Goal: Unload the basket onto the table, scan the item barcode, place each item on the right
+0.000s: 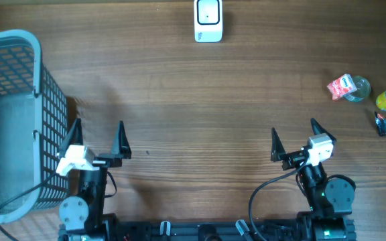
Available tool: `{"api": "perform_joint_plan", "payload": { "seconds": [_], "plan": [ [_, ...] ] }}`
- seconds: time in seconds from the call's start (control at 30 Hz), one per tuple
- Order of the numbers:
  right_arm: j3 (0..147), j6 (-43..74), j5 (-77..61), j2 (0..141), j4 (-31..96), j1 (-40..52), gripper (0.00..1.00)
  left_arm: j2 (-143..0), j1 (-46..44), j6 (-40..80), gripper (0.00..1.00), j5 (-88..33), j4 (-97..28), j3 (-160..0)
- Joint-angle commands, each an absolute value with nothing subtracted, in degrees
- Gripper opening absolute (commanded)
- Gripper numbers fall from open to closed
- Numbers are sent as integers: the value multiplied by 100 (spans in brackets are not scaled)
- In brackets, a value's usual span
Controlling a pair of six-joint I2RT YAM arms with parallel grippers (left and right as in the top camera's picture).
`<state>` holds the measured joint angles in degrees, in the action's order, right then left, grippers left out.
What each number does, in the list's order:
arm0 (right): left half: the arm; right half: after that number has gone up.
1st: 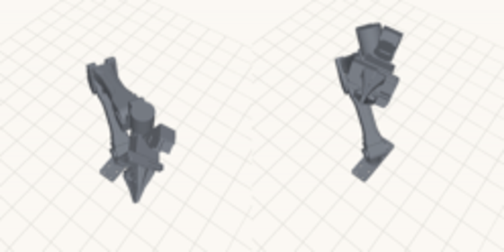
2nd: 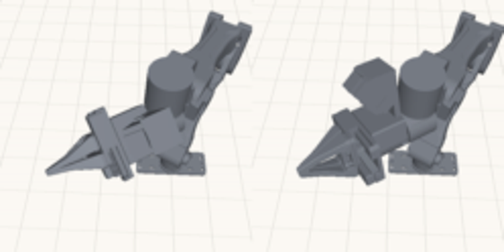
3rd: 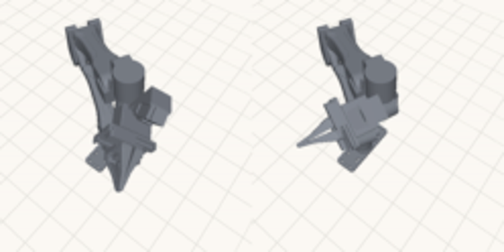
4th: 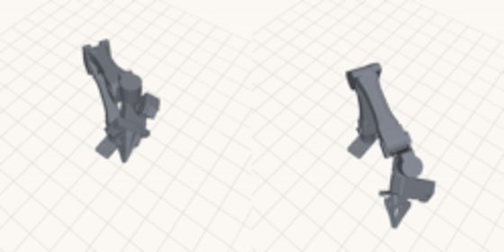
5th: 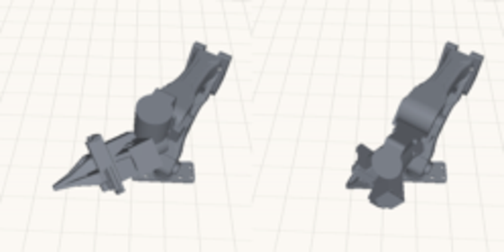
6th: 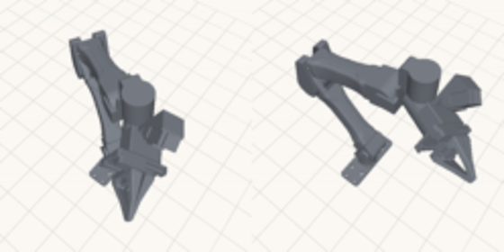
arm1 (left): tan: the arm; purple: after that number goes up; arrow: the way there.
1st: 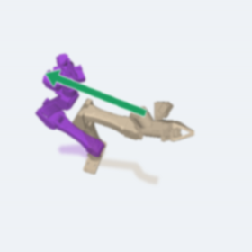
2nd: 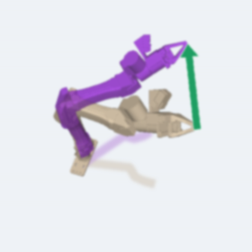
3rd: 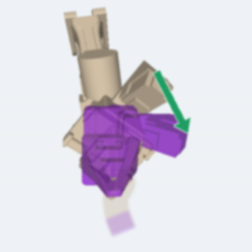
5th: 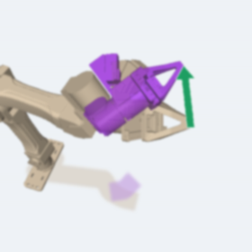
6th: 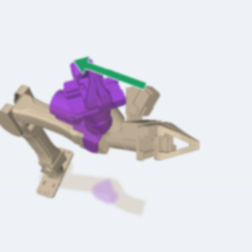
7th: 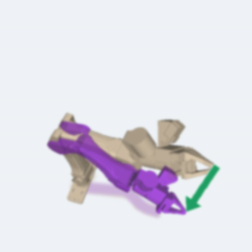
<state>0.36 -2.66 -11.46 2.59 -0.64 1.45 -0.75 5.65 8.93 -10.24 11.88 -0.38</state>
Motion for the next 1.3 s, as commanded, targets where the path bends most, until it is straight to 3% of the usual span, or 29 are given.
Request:
{"api": "perform_joint_plan", "payload": {
  "seconds": [0.0,0.23,0.4,0.5,1.27],
  "plan": [
    [30,-134,-1046,558,-78,176,100,-32,585,932,100,-1111,808,-34],
    [30,-134,-1046,1186,-78,176,100,-56,587,991,100,-1109,-342,-34],
    [30,-132,-1041,1306,-78,224,100,-60,587,989,100,-1087,-342,-34],
    [30,-134,-1026,-25,-104,200,99,-60,587,989,100,-1090,-342,-34],
    [30,-137,-1026,43,-78,104,100,-38,587,989,100,-1090,-338,-34]
  ]
}}
